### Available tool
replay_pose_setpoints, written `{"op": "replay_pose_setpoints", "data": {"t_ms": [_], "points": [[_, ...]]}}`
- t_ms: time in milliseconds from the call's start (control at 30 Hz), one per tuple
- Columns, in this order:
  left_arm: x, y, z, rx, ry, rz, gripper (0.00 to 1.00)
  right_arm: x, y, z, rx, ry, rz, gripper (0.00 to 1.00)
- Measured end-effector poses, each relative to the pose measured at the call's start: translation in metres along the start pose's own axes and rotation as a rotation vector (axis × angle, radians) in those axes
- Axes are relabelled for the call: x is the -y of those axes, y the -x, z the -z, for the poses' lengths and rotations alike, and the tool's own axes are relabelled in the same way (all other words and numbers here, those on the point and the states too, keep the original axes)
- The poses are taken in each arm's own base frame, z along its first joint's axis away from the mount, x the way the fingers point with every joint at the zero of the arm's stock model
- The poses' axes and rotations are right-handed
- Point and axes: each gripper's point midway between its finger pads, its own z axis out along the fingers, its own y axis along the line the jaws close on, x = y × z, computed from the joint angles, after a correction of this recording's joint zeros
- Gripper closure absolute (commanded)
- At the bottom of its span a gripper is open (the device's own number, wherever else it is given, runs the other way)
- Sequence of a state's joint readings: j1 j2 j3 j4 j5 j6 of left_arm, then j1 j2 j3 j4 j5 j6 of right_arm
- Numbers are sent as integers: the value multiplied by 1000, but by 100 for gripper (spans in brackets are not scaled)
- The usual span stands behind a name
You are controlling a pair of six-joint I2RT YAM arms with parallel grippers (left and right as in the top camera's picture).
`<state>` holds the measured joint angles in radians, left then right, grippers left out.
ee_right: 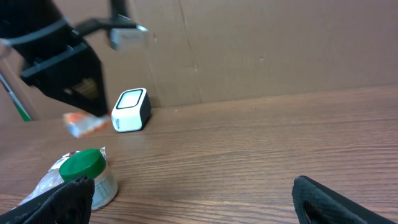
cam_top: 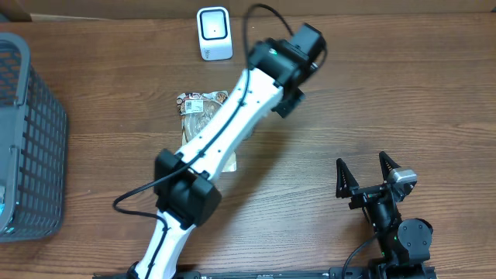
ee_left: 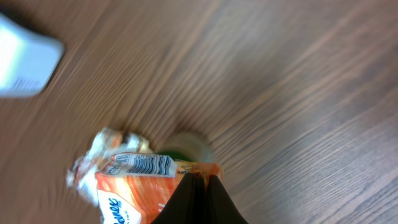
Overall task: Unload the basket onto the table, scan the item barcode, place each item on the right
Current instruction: 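Carry the orange box right of the jar and release it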
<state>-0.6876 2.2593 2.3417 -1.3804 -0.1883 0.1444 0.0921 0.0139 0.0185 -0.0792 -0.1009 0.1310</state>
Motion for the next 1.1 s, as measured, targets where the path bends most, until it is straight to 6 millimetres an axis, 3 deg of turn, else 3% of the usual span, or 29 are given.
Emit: {"op": "replay_pose_setpoints", "data": {"t_ms": [167,367,433,533,633,667,733,767,867,967,1033,1100], "points": [[30,9,-24,8,-96,-203,96,0,0,0,0,0,1,0],[54,4,-60,-31,-212,-309,94,0,0,0,1,0,1,0],[64,-1,-76,-56,-253,-335,84,0,0,0,1,1,1,0],[72,-8,-95,-87,-288,-369,57,0,0,0,1,0,0,0],[79,-8,-103,-90,-303,-396,36,0,0,0,0,0,1,0],[79,-7,-104,-83,-302,-404,34,0,0,0,1,0,1,0],[78,-5,-104,-75,-295,-413,4,0,0,0,0,0,1,0],[77,-4,-103,-74,-288,-417,0,0,0,0,1,1,0,0],[70,2,-99,-61,-254,-415,1,0,0,0,1,0,1,0],[54,22,-81,7,-203,-377,0,0,0,0,1,1,0,0],[38,39,-60,70,-163,-315,0,0,0,0,0,0,0,0],[11,54,-26,149,-111,-195,1,0,0,0,1,0,0,0]]}}
